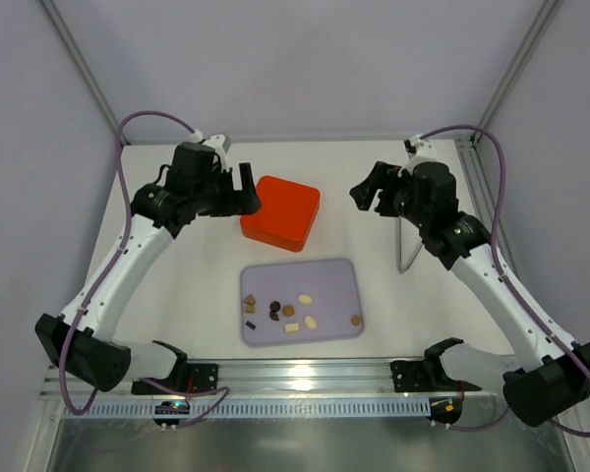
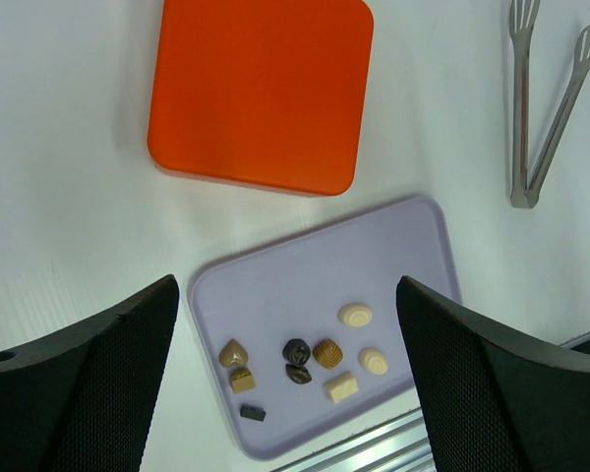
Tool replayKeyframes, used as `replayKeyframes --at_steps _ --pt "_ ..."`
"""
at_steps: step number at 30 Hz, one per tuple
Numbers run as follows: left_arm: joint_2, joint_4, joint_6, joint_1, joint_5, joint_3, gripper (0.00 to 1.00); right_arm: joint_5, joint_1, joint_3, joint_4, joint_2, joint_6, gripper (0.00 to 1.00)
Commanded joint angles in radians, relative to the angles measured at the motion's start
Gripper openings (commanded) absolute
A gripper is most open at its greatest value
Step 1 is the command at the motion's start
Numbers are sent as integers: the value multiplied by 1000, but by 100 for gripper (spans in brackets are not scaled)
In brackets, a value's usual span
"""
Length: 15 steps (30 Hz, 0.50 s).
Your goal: Pack the chocolate
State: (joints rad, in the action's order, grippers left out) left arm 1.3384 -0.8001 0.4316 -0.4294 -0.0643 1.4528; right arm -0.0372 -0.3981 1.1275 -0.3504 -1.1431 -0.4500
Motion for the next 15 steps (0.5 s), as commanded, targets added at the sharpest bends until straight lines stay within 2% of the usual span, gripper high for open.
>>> replayKeyframes --at_steps 1,7,15 --pt "-74 -27 -25 6 -3 -34 90 111 -4 -64 7 106 8 79" --pt "-148 -27 -22 6 12 -91 90 126 -2 -126 -13 190 14 80" --pt "-168 -36 -24 6 12 -104 90 126 -4 -137 8 204 19 81"
